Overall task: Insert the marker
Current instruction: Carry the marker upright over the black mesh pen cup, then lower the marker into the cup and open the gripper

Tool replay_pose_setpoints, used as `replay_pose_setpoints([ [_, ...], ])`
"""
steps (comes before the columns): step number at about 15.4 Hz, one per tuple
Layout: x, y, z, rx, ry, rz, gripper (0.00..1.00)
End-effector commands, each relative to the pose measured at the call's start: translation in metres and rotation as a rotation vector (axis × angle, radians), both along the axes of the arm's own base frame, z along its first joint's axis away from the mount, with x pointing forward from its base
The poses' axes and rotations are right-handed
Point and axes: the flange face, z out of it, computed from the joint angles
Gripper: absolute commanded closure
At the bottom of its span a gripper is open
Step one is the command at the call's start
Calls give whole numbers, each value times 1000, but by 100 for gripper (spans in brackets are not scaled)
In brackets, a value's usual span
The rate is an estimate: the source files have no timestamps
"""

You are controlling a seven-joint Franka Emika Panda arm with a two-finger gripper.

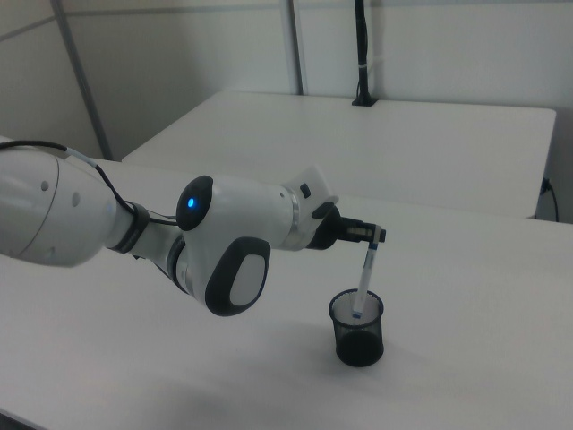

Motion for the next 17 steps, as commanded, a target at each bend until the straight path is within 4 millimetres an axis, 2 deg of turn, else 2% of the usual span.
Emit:
replay_pose_setpoints([
  [1,-5,-1,-28,-12,47,20,96],
  [7,-6,1,-35,-7,60,24,95],
  [8,-6,0,-36,-4,60,21,92],
  [9,-6,0,-36,-4,60,21,84],
  [10,-6,0,-34,-1,55,17,72],
  [17,-6,1,-17,49,2,-31,21],
])
